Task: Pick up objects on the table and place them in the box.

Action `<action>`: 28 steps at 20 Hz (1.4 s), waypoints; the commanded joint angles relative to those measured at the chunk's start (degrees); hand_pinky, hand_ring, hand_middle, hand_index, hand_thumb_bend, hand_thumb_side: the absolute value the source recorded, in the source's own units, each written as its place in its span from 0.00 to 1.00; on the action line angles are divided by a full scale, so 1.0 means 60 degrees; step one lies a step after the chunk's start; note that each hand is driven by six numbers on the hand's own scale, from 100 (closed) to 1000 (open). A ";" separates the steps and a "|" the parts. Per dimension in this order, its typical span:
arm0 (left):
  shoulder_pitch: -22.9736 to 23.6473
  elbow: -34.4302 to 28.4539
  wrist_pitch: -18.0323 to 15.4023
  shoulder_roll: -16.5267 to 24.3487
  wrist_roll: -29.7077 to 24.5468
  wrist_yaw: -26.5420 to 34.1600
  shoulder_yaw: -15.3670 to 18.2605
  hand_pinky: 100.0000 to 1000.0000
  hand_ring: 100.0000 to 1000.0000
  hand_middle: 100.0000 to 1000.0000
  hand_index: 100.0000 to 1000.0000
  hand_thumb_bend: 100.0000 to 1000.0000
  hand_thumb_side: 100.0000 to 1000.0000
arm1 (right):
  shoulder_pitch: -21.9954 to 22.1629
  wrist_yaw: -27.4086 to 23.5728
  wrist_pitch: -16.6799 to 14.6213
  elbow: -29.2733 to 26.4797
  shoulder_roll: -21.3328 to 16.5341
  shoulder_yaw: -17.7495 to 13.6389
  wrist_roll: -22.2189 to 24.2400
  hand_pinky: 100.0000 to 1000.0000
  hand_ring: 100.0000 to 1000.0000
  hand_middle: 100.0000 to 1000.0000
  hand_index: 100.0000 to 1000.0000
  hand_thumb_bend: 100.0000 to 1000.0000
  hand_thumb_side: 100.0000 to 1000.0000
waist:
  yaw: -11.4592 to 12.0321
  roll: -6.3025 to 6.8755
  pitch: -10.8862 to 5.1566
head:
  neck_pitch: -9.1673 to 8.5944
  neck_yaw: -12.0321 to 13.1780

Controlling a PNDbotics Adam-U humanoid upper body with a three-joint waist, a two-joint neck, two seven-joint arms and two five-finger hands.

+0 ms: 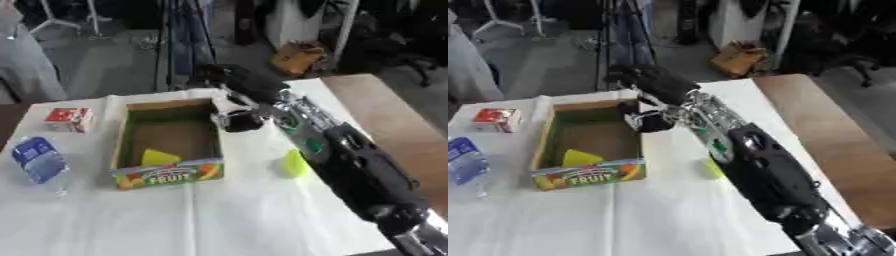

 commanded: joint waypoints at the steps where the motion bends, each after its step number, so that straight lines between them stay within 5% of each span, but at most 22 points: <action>1: -0.0026 -0.0184 0.0098 0.0266 0.0040 -0.0093 0.0122 0.48 0.79 0.77 0.80 0.50 0.75 | 0.0210 -0.0888 0.0460 -0.1202 -0.0618 -0.0403 -0.0018 0.84 0.89 0.91 0.92 0.00 0.16 | -0.0116 -0.0009 -0.0061 | -0.0122 0.0220; 12: 0.0221 -0.0184 0.0450 0.0245 0.0043 -0.0191 0.0215 0.47 0.80 0.78 0.80 0.48 0.77 | 0.2062 -0.3024 0.1440 -0.3377 -0.1135 -0.1456 -0.0228 0.80 0.87 0.85 0.90 0.00 0.17 | -0.0737 -0.0020 0.0014 | -0.0042 0.0678; 21: 0.0251 -0.0179 0.0830 0.0269 -0.0036 0.0131 0.0250 0.46 0.82 0.81 0.80 0.47 0.78 | 0.3110 -0.4022 0.1616 -0.3945 -0.1335 -0.2109 -0.0554 0.77 0.84 0.82 0.89 0.00 0.25 | -0.0938 -0.0039 0.0179 | -0.0034 0.0812; 28: 0.0286 -0.0020 0.0949 0.0220 -0.0134 0.0142 0.0297 0.45 0.83 0.82 0.80 0.47 0.80 | 0.3487 -0.4295 0.1789 -0.4041 -0.1591 -0.2435 -0.0910 0.77 0.84 0.83 0.93 0.00 0.27 | -0.0920 0.0022 0.0279 | 0.0334 0.1121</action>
